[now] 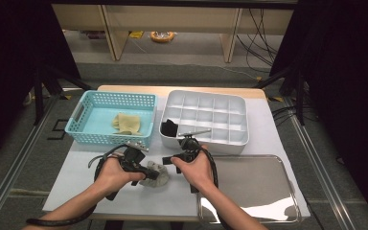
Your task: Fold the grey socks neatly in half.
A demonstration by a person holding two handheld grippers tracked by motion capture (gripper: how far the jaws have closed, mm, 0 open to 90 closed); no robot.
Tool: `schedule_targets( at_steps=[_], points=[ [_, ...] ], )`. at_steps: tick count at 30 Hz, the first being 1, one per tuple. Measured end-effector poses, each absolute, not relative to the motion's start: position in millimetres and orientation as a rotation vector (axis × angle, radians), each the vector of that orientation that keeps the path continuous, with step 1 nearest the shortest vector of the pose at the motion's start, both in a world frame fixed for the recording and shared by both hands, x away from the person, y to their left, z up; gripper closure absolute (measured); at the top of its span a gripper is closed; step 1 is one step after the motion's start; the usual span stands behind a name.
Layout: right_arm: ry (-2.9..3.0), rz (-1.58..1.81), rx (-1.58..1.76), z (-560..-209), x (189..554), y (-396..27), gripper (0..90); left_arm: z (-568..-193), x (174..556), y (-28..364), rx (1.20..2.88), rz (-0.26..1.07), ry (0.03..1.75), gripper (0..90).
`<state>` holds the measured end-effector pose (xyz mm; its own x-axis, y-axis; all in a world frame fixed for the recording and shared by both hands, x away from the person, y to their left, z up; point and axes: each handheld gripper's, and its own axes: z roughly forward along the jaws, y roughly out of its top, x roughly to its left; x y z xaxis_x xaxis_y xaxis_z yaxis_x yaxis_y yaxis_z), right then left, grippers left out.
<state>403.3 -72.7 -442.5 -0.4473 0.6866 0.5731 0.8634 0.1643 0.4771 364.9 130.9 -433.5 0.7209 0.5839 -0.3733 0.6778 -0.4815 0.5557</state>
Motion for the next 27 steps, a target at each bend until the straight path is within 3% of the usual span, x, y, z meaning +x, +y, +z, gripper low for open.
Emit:
schedule_targets(
  at_steps=[13, 15, 19, 27],
  points=[
    [-2.243, -1.093, -1.392, -444, 399, -60, 70.7, -438, 365, 122, 2.262, -0.157, 0.911, 89.3],
    [-2.257, -1.063, -1.393, -445, 399, -59, 72.7, -438, 365, 122, 2.265, -0.152, 0.912, 89.3],
    [-2.259, -1.045, -1.353, -447, 399, -57, 86.5, -439, 366, 120, 2.265, -0.159, 0.912, 89.3],
    [-2.317, -1.040, -1.367, -445, 399, -61, 87.5, -433, 365, 124, 2.225, -0.133, 0.902, 84.2]
  ],
)
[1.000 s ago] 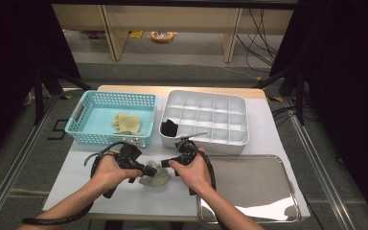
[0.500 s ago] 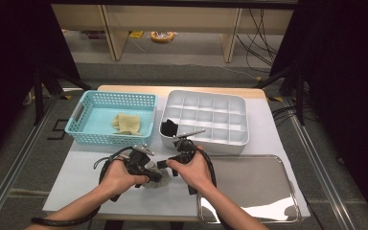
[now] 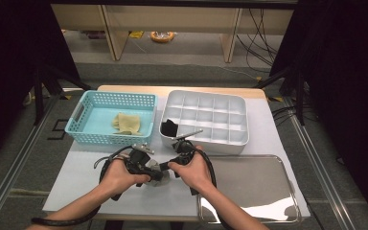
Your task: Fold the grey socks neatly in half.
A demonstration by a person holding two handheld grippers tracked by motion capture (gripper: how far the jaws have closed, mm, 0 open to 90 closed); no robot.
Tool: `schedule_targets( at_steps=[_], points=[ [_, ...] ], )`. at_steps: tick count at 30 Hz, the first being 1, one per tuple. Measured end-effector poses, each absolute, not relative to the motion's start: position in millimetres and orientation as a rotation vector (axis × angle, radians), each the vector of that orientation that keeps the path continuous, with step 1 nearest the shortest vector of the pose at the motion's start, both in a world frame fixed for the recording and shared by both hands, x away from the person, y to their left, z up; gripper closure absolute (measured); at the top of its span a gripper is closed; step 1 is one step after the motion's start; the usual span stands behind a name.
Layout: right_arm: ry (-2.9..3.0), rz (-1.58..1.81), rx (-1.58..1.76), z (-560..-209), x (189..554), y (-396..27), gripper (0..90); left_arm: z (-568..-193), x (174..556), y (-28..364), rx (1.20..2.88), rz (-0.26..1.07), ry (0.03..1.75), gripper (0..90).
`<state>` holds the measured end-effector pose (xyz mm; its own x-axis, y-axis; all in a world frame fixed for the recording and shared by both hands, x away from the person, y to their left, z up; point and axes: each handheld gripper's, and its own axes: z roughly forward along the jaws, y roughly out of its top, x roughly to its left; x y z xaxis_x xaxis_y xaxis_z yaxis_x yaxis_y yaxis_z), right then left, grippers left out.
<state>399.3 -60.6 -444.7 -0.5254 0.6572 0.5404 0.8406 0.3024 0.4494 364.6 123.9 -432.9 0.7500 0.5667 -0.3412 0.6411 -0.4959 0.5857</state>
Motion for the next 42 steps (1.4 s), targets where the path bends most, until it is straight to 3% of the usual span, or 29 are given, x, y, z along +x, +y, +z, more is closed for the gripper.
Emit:
schedule_targets(
  at_steps=[8, 21, 29, 37, 38, 42],
  points=[
    [-2.417, -1.003, -1.401, -447, 398, -62, 87.4, -430, 363, 144, 2.237, -0.118, 0.916, 84.5],
    [-2.551, -0.937, -1.404, -454, 393, -55, 87.5, -457, 370, 140, 2.360, -0.137, 0.912, 85.9],
    [-2.575, -0.941, -1.398, -462, 392, -53, 87.5, -461, 371, 139, 2.342, -0.133, 0.914, 84.6],
    [-2.563, -0.938, -1.407, -462, 392, -53, 87.5, -448, 375, 147, 2.228, -0.039, 0.989, 70.3],
    [-2.568, -0.940, -1.397, -463, 392, -53, 87.5, -448, 375, 147, 2.227, -0.030, 1.003, 65.3],
    [-2.557, -0.929, -1.423, -464, 392, -54, 87.5, -452, 380, 153, 2.284, -0.031, 1.010, 59.4]
  ],
)
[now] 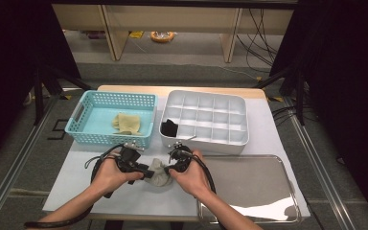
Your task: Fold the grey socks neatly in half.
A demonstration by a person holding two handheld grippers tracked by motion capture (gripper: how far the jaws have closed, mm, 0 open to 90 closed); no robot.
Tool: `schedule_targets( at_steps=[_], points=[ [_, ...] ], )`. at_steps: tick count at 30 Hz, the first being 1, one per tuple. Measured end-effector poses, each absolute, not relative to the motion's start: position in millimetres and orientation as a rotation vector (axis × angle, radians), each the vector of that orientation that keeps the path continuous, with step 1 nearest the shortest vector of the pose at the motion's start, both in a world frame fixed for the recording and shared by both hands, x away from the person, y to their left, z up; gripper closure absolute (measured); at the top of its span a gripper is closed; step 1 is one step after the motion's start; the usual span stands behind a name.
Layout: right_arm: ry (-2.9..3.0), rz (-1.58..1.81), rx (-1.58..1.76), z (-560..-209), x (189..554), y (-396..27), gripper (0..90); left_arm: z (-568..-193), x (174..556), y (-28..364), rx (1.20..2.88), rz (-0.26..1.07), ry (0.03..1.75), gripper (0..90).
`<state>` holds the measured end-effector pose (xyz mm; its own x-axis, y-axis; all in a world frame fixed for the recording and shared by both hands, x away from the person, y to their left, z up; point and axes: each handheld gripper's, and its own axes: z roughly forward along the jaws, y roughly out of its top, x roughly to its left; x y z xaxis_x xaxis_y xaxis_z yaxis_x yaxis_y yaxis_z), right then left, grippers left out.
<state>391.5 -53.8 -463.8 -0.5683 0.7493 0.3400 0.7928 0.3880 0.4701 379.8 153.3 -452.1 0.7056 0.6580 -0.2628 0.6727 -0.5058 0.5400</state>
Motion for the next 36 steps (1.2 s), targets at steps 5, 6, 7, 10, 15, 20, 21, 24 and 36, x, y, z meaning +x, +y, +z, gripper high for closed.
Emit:
schedule_targets(
  at_steps=[5, 6, 7, 10, 15, 20, 21, 24, 36],
  points=[
    [-2.560, -0.920, -1.426, -464, 390, -53, 87.4, -461, 386, 156, 2.228, -0.170, 1.090, 54.8],
    [-2.562, -0.918, -1.427, -464, 390, -52, 87.4, -464, 387, 155, 2.212, -0.189, 1.105, 55.2],
    [-2.571, -0.921, -1.423, -464, 390, -52, 87.4, -466, 387, 154, 2.195, -0.191, 1.142, 56.4],
    [-2.550, -0.913, -1.431, -463, 390, -52, 85.4, -469, 390, 153, 2.186, -0.216, 1.184, 65.9],
    [-2.552, -1.005, -1.459, -447, 388, -56, 80.8, -469, 389, 154, 2.228, -0.175, 1.145, 69.0],
    [-2.560, -1.022, -1.426, -432, 380, -52, 90.0, -469, 387, 153, 2.219, -0.166, 1.167, 69.0],
    [-2.559, -1.011, -1.400, -433, 379, -50, 90.0, -469, 387, 152, 2.220, -0.154, 1.170, 69.0],
    [-2.514, -0.929, -1.396, -443, 375, -44, 90.0, -469, 386, 153, 2.223, -0.151, 1.160, 69.0],
    [-2.503, -0.865, -1.405, -462, 381, -45, 90.0, -458, 401, 152, 2.109, -0.155, 1.201, 57.2]
  ],
)
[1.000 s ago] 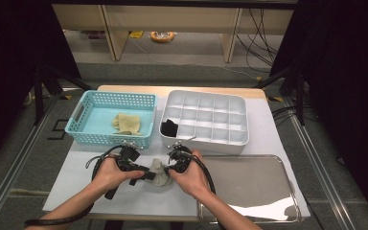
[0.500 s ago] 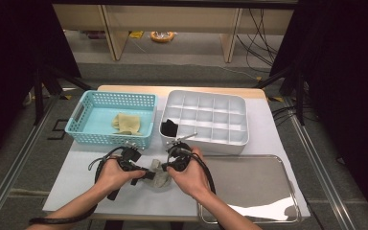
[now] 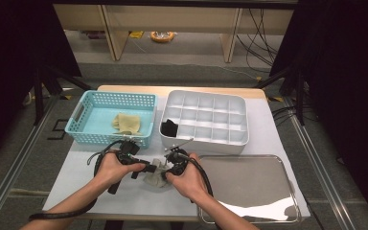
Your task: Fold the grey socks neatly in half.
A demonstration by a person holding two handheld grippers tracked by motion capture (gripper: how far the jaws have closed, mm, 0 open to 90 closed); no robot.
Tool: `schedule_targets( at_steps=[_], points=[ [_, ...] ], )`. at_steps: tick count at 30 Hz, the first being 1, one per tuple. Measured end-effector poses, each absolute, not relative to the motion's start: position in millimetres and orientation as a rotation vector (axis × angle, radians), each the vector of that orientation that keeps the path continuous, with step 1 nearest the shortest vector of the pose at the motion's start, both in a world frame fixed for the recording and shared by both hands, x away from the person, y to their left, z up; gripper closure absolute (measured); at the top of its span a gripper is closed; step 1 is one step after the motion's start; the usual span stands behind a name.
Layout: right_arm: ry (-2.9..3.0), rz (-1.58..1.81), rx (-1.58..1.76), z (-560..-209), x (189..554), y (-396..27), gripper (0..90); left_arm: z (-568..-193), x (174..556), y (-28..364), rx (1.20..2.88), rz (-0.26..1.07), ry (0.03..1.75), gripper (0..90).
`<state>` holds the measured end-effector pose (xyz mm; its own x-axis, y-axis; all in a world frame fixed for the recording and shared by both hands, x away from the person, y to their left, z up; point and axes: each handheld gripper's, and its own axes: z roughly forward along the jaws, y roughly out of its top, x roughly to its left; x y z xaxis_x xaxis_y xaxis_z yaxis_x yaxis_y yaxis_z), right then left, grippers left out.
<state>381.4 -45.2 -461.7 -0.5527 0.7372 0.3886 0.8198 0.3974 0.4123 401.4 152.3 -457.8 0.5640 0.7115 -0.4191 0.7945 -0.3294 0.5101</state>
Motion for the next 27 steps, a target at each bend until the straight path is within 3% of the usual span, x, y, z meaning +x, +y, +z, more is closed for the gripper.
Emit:
schedule_targets(
  at_steps=[7, 16, 27],
  points=[
    [-2.513, -0.862, -1.390, -464, 383, -45, 90.0, -468, 414, 151, 2.129, -0.237, 1.219, 61.9],
    [-2.516, -0.857, -1.389, -464, 383, -46, 90.0, -473, 415, 153, 2.087, -0.310, 1.262, 79.0],
    [-2.496, -0.840, -1.442, -462, 389, -52, 90.0, -470, 402, 159, 2.050, -0.261, 1.254, 80.8]
  ],
)
